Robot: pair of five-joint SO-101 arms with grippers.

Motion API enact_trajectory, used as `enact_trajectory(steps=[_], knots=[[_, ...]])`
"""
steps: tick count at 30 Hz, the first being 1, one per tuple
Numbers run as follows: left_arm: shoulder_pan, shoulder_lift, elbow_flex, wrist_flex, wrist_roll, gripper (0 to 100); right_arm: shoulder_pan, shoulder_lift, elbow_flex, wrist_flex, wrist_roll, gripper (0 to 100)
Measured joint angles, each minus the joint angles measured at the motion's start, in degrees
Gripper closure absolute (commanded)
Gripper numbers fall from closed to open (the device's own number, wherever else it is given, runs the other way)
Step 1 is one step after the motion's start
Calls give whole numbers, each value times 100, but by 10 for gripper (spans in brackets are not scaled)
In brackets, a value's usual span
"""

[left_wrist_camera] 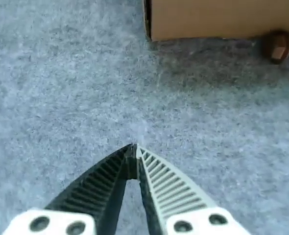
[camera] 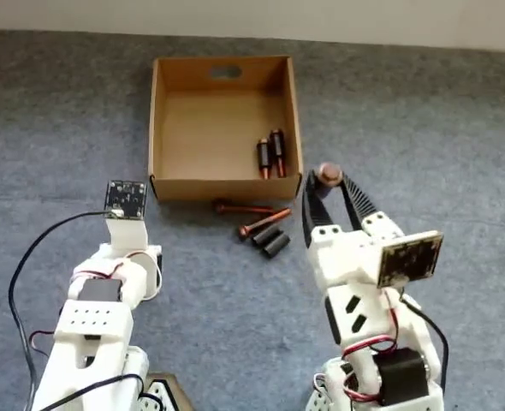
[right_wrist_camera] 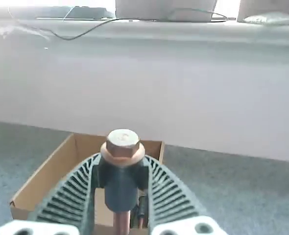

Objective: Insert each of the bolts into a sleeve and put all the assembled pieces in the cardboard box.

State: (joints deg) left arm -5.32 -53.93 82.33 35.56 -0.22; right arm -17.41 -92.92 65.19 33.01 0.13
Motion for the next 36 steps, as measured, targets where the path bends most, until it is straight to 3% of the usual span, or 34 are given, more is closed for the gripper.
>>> enact_trajectory(steps=[14, 18, 22, 30, 36], knots=[[0, 0, 114, -211, -53, 989, -220, 6391, -3877, 0, -9, 992], [0, 0, 114, -211, -53, 989, -220, 7771, -4642, 0, -730, 992], [0, 0, 114, -211, -53, 989, -246, 8809, -5336, 0, -1503, 992], [18, 0, 114, -211, -70, 989, -440, 10374, -5670, -167, -1108, 992], [290, 0, 220, -229, -571, 989, -440, 11147, -6233, -343, -1055, 992]])
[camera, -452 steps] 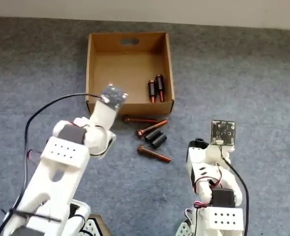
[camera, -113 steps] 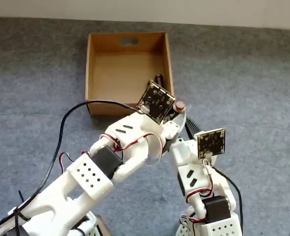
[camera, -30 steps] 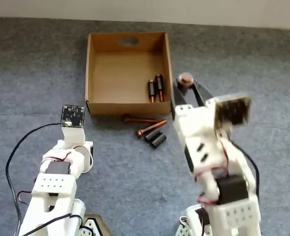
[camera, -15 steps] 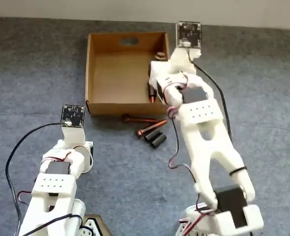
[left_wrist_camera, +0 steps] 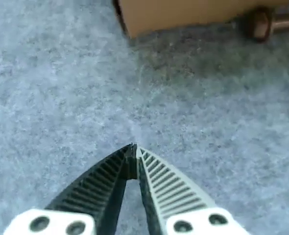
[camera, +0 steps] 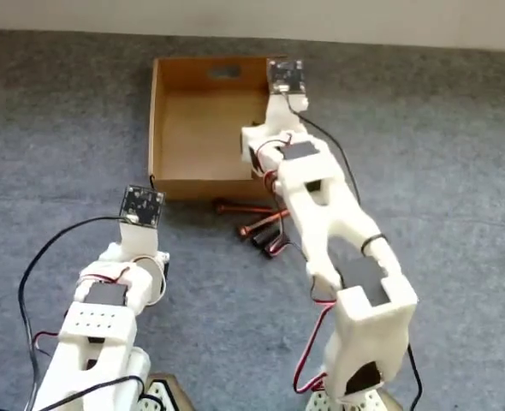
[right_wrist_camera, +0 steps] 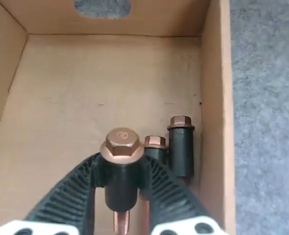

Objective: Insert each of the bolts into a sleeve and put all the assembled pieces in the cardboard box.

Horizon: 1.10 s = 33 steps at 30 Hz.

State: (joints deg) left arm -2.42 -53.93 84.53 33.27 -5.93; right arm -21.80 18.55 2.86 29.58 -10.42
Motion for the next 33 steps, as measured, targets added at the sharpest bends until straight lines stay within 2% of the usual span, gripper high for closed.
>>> enact_trajectory(steps=[13, 23, 33], knots=[[35, 0, 18, 0, -44, 989, -316, 668, -343, -9, 0, 992], [35, 0, 18, 0, -44, 989, -316, 949, -396, -9, 0, 992], [35, 0, 18, 0, -44, 989, -26, 1099, -422, -9, 18, 992]])
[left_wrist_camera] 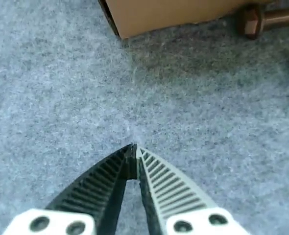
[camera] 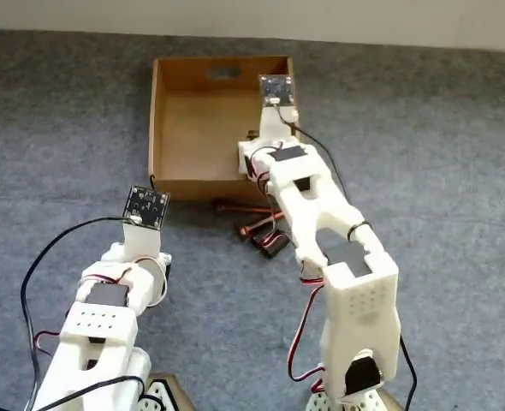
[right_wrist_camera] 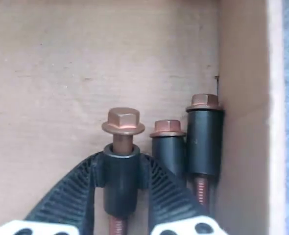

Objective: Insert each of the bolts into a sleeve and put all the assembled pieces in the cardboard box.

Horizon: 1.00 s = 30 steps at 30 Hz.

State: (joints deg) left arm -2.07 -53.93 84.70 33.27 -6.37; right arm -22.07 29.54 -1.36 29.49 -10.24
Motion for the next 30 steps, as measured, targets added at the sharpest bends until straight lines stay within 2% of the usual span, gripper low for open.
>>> enact_trajectory(steps=[12, 14, 19, 30], knots=[[0, 0, 0, 0, 0, 989, 0, 0, -79, 466, 0, 988], [0, 0, 0, 0, 0, 989, 0, 0, -88, 554, 9, 964], [0, 0, 0, 0, 0, 989, -9, 0, -123, 651, 18, 830], [0, 0, 0, 0, 0, 989, -18, -9, -624, 949, 0, 825]])
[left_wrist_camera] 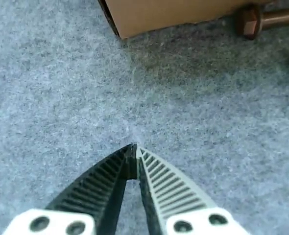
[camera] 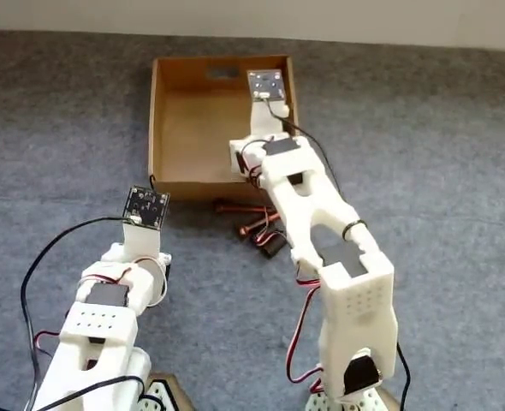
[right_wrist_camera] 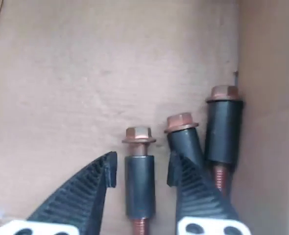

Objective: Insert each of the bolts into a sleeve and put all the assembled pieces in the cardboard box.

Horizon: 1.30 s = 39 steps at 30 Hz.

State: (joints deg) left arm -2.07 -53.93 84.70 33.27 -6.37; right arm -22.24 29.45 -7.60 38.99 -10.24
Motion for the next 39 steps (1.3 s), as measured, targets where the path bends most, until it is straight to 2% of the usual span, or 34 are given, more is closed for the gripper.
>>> enact_trajectory(steps=[7, 11, 26, 30, 35, 39], knots=[[0, 0, 0, 0, 0, 989, 35, -677, -633, 1380, 0, 842], [0, 0, 0, 0, 0, 989, 35, -1398, -677, 2145, 0, 993], [0, 0, 0, 0, 0, 989, -79, -2866, -659, 3938, 0, 974], [0, 0, 0, 0, 0, 989, -308, -3420, 9, 3974, 0, 974], [0, 0, 0, 0, 0, 989, -615, -4352, 2040, 3033, 0, 965], [0, 0, 0, 0, 0, 989, -835, -4905, 3727, 2233, 290, 865]])
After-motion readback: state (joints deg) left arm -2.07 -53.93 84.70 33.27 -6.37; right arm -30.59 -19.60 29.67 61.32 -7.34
